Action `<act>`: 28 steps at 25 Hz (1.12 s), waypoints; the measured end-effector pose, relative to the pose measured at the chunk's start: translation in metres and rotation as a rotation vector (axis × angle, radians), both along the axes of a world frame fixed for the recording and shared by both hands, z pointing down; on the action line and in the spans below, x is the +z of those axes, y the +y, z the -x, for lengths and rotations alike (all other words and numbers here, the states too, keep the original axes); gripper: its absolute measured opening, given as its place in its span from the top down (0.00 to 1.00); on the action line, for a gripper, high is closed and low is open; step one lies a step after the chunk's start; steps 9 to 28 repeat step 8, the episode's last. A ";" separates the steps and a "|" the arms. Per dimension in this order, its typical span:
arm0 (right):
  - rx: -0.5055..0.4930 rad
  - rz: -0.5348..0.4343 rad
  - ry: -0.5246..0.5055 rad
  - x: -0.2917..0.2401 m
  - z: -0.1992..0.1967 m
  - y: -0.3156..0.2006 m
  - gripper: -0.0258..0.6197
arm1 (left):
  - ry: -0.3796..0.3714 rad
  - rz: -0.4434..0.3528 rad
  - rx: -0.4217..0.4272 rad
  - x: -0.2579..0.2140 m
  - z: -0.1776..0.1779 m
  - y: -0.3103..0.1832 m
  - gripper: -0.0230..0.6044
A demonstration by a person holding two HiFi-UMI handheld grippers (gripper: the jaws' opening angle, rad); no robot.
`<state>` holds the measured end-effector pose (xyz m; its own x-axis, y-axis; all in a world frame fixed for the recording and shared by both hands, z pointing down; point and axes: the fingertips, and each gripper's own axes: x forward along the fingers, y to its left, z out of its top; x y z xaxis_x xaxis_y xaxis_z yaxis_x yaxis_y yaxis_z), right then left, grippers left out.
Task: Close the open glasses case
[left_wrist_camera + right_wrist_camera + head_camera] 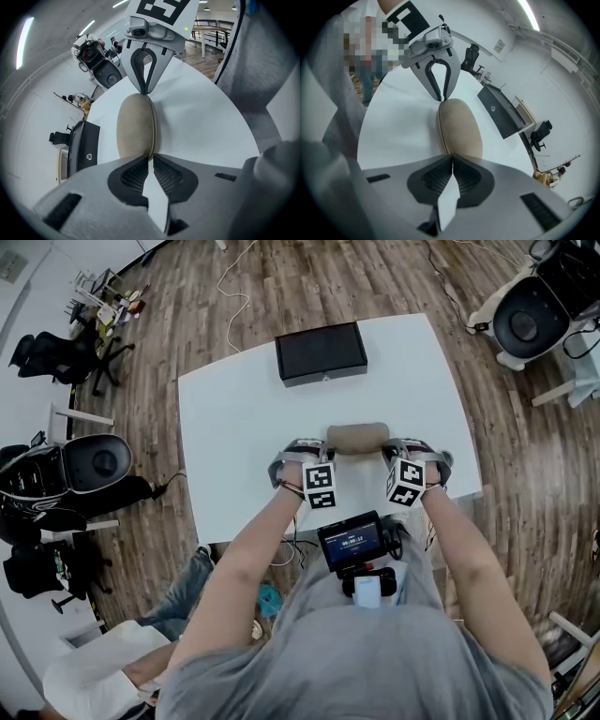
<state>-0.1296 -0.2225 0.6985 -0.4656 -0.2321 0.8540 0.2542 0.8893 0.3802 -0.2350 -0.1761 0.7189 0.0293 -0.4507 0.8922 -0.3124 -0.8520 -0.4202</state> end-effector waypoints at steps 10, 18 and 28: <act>-0.004 0.000 0.004 0.003 0.000 0.002 0.91 | -0.014 -0.001 0.006 0.003 0.000 0.001 0.89; -0.004 0.000 0.004 0.003 0.000 0.002 0.91 | -0.014 -0.001 0.006 0.003 0.000 0.001 0.89; -0.004 0.000 0.004 0.003 0.000 0.002 0.91 | -0.014 -0.001 0.006 0.003 0.000 0.001 0.89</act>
